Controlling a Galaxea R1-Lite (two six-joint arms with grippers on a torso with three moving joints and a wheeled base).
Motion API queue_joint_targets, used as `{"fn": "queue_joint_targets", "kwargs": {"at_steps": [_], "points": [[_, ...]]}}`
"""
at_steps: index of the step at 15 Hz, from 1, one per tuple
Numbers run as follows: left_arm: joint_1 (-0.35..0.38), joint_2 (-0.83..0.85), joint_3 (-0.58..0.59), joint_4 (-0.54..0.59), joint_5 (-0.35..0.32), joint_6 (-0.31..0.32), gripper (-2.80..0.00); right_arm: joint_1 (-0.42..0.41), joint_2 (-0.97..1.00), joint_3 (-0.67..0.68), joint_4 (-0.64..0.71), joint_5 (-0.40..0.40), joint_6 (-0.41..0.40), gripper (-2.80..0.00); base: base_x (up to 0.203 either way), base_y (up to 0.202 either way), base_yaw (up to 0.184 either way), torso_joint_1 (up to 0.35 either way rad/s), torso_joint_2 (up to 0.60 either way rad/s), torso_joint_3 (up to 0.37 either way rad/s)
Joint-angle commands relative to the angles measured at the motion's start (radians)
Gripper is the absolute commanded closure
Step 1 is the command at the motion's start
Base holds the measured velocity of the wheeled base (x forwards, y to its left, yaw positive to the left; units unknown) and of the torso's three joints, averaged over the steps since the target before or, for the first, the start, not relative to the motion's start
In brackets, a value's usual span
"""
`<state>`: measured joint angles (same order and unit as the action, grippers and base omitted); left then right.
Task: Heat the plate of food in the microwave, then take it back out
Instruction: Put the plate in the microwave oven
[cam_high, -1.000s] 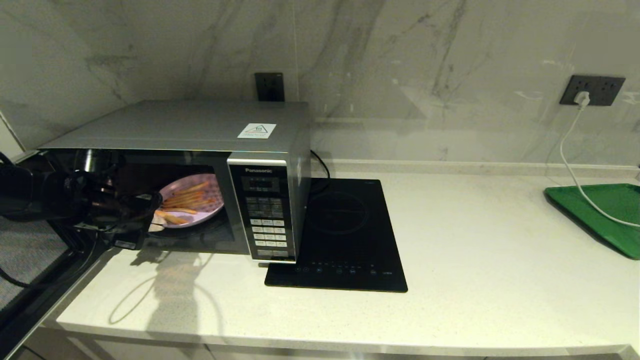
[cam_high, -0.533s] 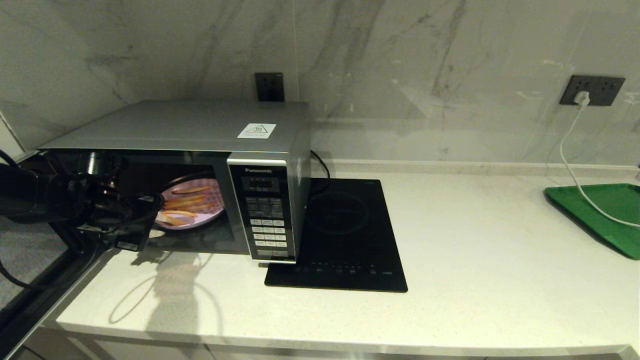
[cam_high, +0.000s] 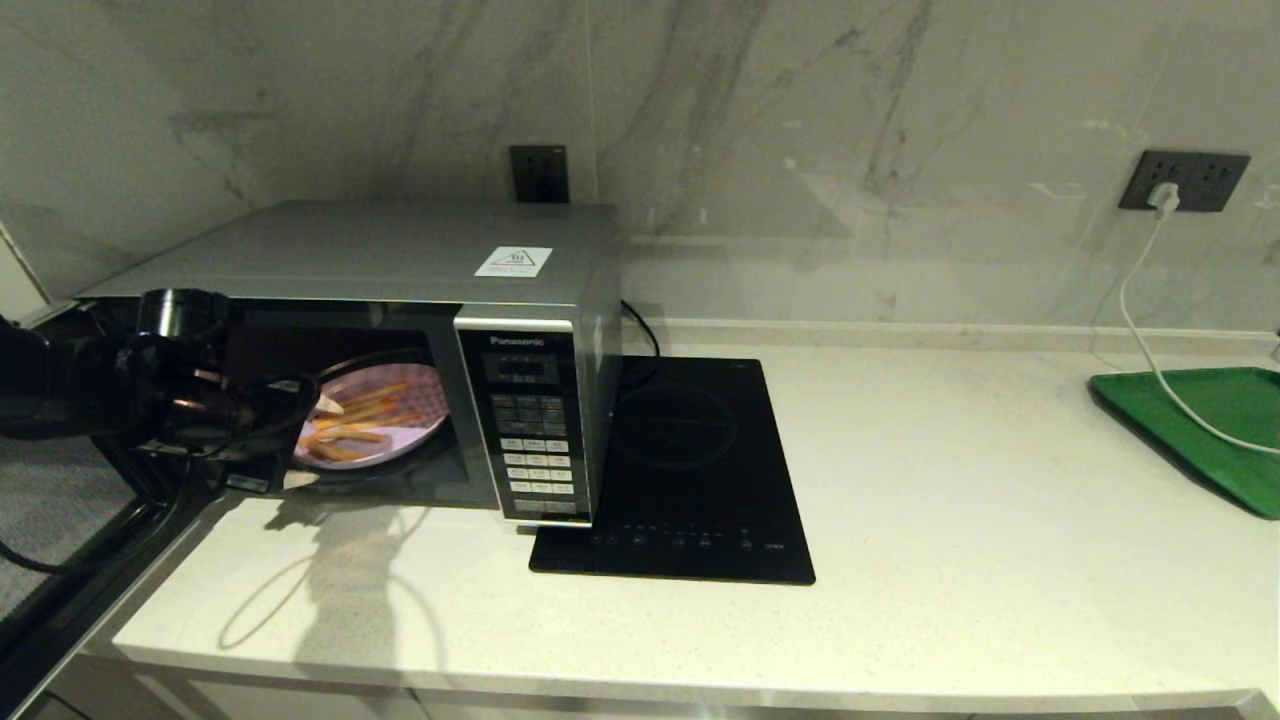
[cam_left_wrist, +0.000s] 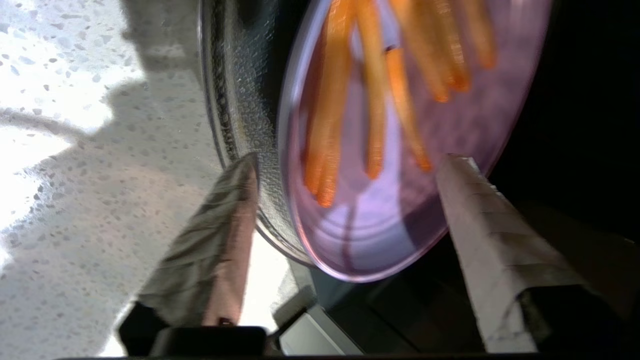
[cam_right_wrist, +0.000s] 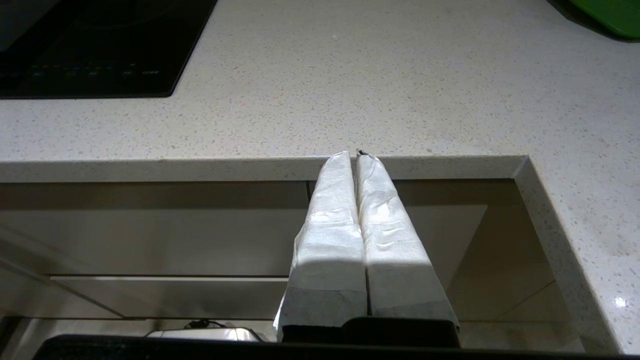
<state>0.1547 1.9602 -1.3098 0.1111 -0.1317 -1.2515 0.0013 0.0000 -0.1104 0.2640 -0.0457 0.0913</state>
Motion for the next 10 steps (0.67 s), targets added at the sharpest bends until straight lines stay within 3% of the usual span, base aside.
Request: {"fn": "queue_joint_targets", "kwargs": {"at_steps": [1, 7, 8, 10], "points": [[-0.002, -0.05, -0.005, -0.002, -0.002, -0.006, -2.8, 0.0, 0.0, 0.0, 0.001, 0.0, 0.0, 0.0, 0.0, 0.0, 0.0, 0.0, 0.0, 0.0], [-0.026, -0.123, 0.02, 0.025, -0.001, -0.006, -2.8, 0.0, 0.0, 0.0, 0.001, 0.0, 0.001, 0.0, 0.0, 0.0, 0.0, 0.0, 0.0, 0.0], [-0.026, -0.141, 0.048, 0.029, 0.0, -0.004, 0.0, 0.0, 0.001, 0.001, 0.001, 0.0, 0.001, 0.0, 0.0, 0.0, 0.0, 0.0, 0.0, 0.0], [-0.026, -0.192, 0.125, 0.029, -0.001, 0.0, 0.0, 0.0, 0.0, 0.0, 0.001, 0.0, 0.001, 0.0, 0.0, 0.0, 0.0, 0.0, 0.0, 0.0]]}}
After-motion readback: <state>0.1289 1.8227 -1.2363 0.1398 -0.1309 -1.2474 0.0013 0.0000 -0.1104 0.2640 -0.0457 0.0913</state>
